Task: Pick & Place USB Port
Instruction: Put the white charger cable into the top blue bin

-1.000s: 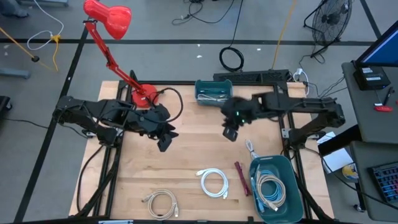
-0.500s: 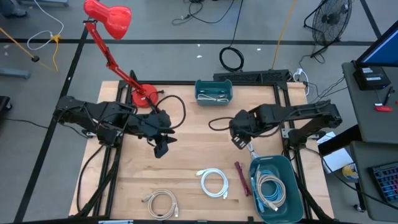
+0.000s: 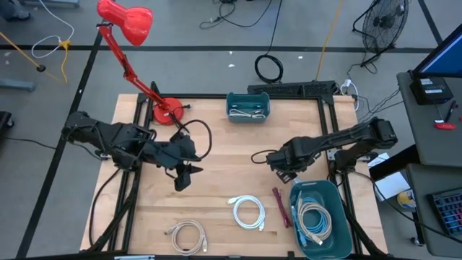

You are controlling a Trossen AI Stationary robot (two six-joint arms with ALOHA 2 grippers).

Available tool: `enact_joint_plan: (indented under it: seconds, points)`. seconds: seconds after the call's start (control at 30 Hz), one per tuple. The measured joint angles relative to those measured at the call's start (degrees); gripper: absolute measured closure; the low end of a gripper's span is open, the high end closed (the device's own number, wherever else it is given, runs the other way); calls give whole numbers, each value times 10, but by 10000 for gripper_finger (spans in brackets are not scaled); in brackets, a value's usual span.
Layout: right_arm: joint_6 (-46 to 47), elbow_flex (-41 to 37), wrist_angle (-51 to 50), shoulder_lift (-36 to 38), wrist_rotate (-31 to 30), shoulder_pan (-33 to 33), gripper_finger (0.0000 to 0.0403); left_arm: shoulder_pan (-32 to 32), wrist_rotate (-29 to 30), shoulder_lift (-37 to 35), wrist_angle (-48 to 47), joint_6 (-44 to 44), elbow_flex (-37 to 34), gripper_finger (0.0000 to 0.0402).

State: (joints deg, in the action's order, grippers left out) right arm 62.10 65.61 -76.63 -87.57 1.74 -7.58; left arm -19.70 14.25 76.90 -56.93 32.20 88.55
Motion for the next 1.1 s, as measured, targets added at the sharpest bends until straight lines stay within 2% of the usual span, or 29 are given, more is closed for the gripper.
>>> enact_joint_plan:
  seconds: [0.23, 0.5, 0.83, 0.97, 1.1]
  points:
    - [4, -84, 132, 1, 39, -4, 174, -11, 10, 0, 0, 9, 0, 236]
    - [-12, -131, 169, 1, 29, -3, 174, -29, 24, 0, 0, 9, 0, 236]
    - [1, -198, 308, 3, 50, -3, 180, -29, 24, 0, 0, 13, 0, 236]
    - [6, -209, 321, 4, 57, 1, 205, -29, 24, 0, 0, 15, 0, 236]
    - [0, -210, 331, 4, 61, 12, 270, -29, 24, 0, 0, 15, 0, 236]
